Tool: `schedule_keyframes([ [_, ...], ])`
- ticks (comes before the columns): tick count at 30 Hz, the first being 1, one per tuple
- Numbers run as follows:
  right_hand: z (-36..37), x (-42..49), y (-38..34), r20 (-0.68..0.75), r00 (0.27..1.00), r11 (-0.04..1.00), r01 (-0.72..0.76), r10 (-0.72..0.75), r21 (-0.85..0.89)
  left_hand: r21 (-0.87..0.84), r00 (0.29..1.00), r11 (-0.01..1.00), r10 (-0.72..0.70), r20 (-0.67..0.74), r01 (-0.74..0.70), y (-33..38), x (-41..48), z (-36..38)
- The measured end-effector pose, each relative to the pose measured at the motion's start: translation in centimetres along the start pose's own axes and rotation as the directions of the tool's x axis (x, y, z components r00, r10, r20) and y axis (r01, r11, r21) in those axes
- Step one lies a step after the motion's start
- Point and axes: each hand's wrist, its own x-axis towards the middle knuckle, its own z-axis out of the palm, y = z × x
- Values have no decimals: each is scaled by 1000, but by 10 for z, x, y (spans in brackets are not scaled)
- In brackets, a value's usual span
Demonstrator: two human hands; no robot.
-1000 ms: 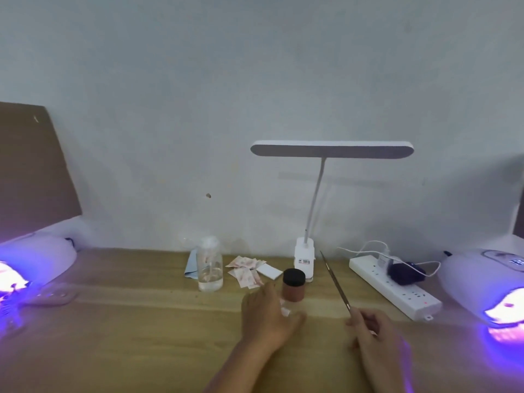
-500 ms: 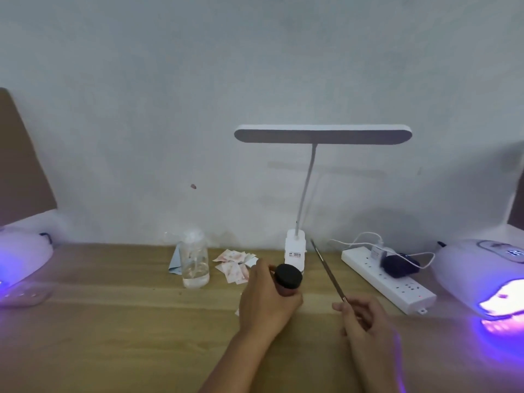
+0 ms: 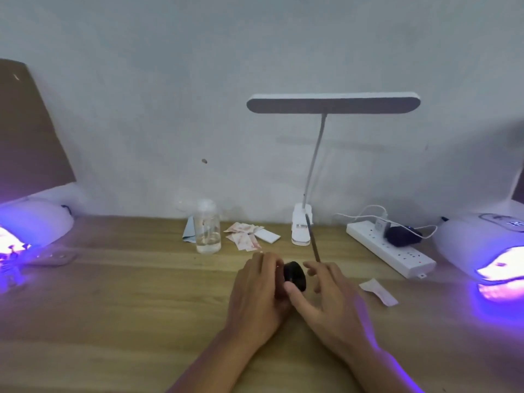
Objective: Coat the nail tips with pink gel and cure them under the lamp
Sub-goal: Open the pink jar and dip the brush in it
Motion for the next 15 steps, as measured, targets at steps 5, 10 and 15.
schedule_keyframes([
  [5, 1, 3, 1, -29, 1000, 1000, -12, 12, -16, -8, 1000, 1000, 22, 9, -22, -1, 0, 0],
  [10, 0, 4, 4, -67, 998, 995, 20, -13, 97, -94, 998, 995, 20, 66, -14, -6, 3, 2],
  [15, 2, 4, 8, -60, 997, 989, 55, -47, 137, -186, 993, 982, 7, 119, 15, -9, 6, 3],
])
